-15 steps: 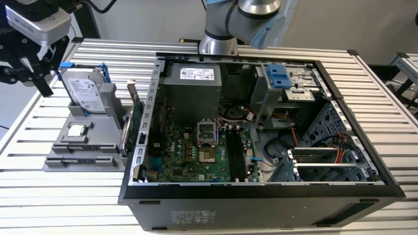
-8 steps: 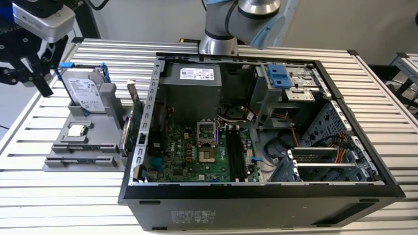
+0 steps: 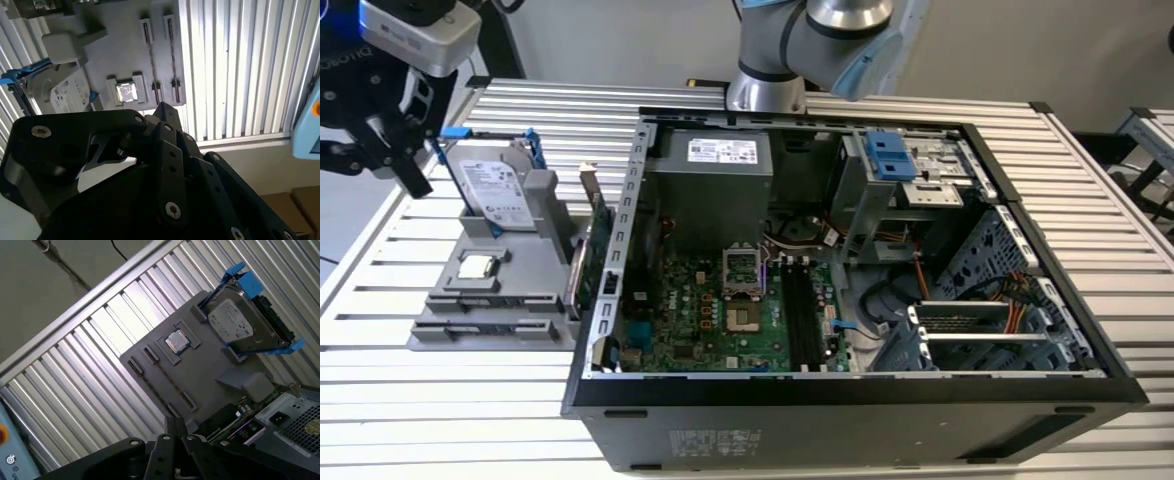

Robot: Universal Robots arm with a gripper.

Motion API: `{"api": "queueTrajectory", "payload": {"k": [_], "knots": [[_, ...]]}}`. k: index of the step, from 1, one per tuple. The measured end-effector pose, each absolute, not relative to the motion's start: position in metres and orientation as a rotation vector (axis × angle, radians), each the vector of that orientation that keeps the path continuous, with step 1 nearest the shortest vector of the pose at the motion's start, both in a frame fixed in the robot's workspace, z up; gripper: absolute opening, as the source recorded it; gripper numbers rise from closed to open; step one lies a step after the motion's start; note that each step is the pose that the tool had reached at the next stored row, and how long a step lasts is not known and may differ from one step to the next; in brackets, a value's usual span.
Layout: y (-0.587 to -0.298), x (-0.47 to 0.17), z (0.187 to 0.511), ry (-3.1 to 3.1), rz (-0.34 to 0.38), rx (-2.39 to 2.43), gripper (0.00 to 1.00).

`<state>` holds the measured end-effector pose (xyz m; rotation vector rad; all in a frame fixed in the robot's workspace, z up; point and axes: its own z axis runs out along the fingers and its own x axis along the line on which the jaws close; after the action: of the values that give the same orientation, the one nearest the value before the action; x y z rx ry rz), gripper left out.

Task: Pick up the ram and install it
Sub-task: 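Pick up the ram and move it above insertion slot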

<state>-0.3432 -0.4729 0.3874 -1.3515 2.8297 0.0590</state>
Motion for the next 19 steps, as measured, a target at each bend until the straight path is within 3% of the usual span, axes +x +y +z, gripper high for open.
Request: {"api": "queueTrajectory", "payload": {"k": [19], "knots": [[-0.4729, -0.3432, 0.3871, 2.565, 0.054, -1.797, 0.0]]}}
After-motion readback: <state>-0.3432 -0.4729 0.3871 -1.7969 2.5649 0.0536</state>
